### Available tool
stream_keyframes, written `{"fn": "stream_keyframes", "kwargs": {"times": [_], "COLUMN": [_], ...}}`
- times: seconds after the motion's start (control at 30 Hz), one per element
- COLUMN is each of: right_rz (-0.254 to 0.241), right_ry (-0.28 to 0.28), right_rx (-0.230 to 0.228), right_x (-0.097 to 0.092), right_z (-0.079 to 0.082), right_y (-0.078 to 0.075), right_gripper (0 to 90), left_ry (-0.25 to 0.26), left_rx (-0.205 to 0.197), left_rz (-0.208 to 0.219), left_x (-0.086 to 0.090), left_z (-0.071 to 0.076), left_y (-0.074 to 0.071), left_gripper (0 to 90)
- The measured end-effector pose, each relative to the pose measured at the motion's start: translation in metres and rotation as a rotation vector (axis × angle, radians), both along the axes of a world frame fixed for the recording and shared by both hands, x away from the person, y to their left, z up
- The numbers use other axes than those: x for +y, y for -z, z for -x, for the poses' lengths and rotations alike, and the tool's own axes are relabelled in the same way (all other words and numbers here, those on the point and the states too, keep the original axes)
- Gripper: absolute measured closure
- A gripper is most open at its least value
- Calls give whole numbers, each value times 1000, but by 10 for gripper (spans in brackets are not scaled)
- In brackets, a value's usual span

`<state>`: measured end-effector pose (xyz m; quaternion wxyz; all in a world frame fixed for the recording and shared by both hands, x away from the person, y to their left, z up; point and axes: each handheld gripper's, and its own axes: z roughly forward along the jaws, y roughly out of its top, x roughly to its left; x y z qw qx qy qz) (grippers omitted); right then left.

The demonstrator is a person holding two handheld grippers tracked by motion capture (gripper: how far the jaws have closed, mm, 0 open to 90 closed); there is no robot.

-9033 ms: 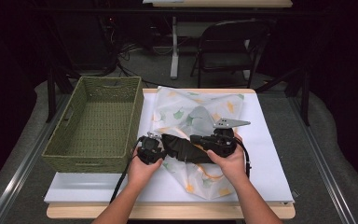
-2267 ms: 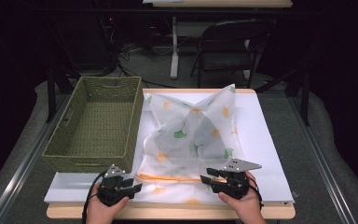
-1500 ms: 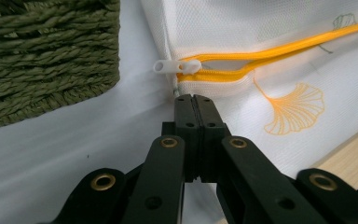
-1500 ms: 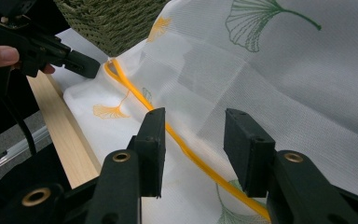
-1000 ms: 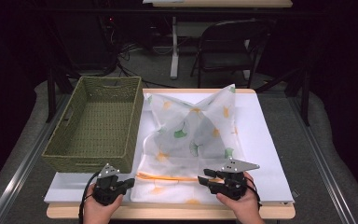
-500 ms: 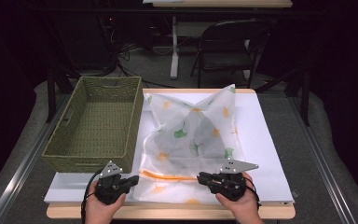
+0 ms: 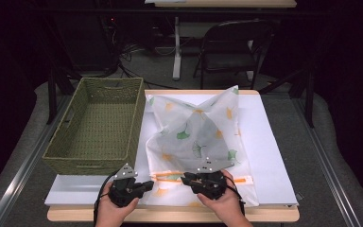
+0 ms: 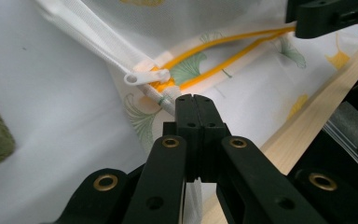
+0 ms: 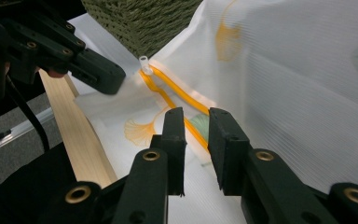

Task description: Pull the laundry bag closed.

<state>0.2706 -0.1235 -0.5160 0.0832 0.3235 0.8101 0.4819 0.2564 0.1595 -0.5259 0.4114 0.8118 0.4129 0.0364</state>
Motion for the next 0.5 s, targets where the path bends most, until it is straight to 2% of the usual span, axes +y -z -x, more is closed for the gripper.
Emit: {"fn": "stream_keyframes", "kwargs": {"times": [0.23,0.4,0.5], "right_rz": [30,49,43], "right_ry": [-55,-64,-72], "right_rx": [14,28,48], "right_x": [35,53,60], "right_z": [-14,-25,-31], "right_y": [8,12,15], "right_gripper": [772,773,772], "left_ry": [-4,5,11], "left_rx": [10,37,47], "left_rz": [-14,17,19], "left_x": [-4,-11,-16], "left_z": [-3,-7,-9], "left_y": [12,18,22], "left_gripper": [900,900,900]}}
